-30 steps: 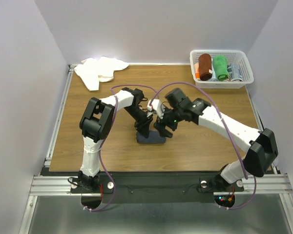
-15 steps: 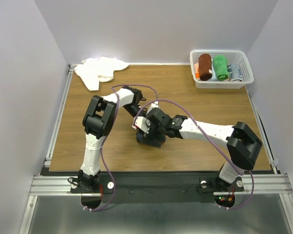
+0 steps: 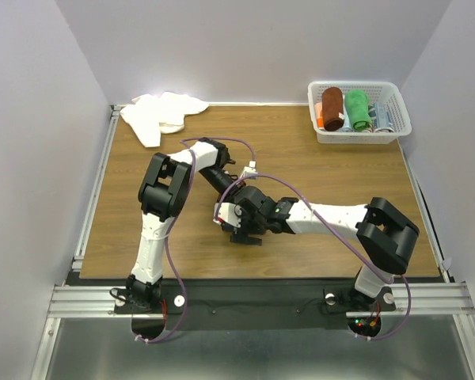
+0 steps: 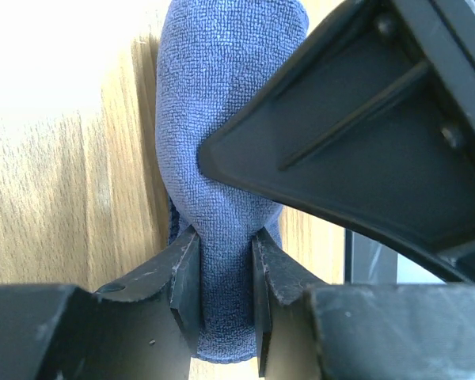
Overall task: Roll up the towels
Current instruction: Place the rolled towel into the container
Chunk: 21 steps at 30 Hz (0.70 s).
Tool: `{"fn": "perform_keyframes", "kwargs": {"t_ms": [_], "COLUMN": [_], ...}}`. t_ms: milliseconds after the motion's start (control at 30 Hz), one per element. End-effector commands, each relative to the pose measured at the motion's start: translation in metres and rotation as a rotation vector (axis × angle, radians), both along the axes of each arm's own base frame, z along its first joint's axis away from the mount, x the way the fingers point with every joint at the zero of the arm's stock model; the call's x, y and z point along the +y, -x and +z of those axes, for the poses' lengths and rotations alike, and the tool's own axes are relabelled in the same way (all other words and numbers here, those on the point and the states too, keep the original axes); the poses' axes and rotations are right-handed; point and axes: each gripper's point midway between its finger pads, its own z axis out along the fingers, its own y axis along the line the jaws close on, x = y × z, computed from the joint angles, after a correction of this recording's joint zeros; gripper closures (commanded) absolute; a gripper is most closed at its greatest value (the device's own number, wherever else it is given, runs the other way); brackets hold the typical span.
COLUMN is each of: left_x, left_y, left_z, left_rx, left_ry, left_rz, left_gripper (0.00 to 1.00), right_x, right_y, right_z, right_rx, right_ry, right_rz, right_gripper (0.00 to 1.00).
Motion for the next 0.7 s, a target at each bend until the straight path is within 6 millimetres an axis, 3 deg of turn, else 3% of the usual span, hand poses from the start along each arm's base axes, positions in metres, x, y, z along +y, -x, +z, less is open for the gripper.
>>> {"fn": "perform_keyframes", "kwargs": {"t_ms": [0, 167, 300, 433, 667], "left_x": [0.028, 0.028, 0.028, 0.026, 0.037], "left_y": [-0.024, -0.026, -0.030, -0.035, -0.053], "left_z": [-0.048, -0.050, -0.054, -0.049, -0.011], "left_rx": [-0.149, -0.144, -0.143, -0.154, -0.259], "left_ry": [-0.103, -0.102, -0.103, -0.092, -0.067], "left_rz": [-0.097, -0.096, -0.092, -0.066, 0.002], "left_gripper": [0.79, 0.79, 0.76, 0.62, 0.42], "right_x": [0.006, 0.006, -0.003, -0.005, -0.012], "right_y": [-0.003, -0.004, -0.007, -0.001, 0.012], "right_z": [-0.004, -0.012, -0.026, -0.040, -0.046], "right_rx": [-0.044, -0.066, -0.083, -0.053, 0.050], "right_ry": [-0.006, -0.008, 0.029, 0.036, -0.002], "right_rz": [0.032, 0.048, 0.039, 0.041, -0.005], "right_gripper": [0.11, 0.11, 0.19, 0.50, 0.80]}}
